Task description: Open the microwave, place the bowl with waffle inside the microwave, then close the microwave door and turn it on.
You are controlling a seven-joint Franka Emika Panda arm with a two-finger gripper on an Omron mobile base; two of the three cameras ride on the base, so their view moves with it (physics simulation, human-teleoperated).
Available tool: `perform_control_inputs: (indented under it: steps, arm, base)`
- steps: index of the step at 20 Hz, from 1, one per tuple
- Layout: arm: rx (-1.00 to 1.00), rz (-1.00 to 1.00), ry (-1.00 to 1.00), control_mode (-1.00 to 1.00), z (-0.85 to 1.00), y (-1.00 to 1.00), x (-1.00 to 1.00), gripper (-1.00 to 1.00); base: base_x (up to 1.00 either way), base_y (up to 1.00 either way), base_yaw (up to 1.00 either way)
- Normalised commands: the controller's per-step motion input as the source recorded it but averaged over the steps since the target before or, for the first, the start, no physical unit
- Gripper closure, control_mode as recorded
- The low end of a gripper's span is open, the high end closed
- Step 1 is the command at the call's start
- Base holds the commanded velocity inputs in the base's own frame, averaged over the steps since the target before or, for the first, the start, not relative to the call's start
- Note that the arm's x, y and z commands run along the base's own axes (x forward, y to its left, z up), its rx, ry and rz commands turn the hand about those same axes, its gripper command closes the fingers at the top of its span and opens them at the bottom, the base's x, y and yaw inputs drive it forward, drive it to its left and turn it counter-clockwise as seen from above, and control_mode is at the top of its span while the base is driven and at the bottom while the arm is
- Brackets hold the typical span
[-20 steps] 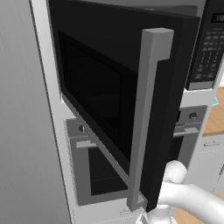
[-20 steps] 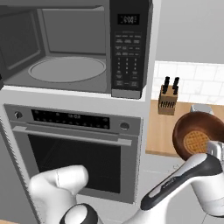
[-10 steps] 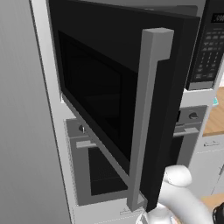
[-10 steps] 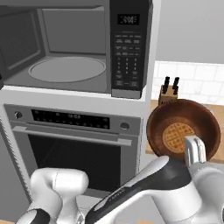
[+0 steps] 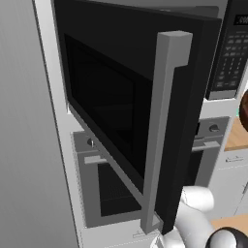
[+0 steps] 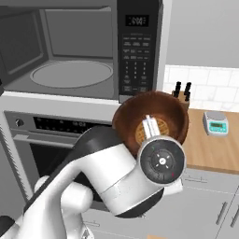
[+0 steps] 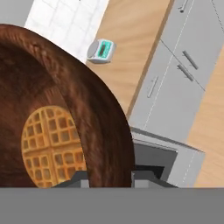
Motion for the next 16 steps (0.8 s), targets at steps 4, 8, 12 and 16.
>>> perform_control_inputs:
  steps: [4,8,12,16]
  arm:
    - [-0.09,0.17,0.23,-1.00,0.38,1.00,0.00,1.00]
    - [0.00,0.28,0.15,-1.00,0.35,1.00,0.00,1.00]
    - [0.00,0.32,0.20,-1.00,0.33,1.00,0.00,1.00]
    - [0.01,0.30,0.21,-1.00,0.33,1.00,0.16,1.00]
  base:
    - [0.00,0.00,0.00]
    - [0.00,0.00,0.00]
    - [0.00,0.00,0.00]
    - [0.00,0.00,0.00]
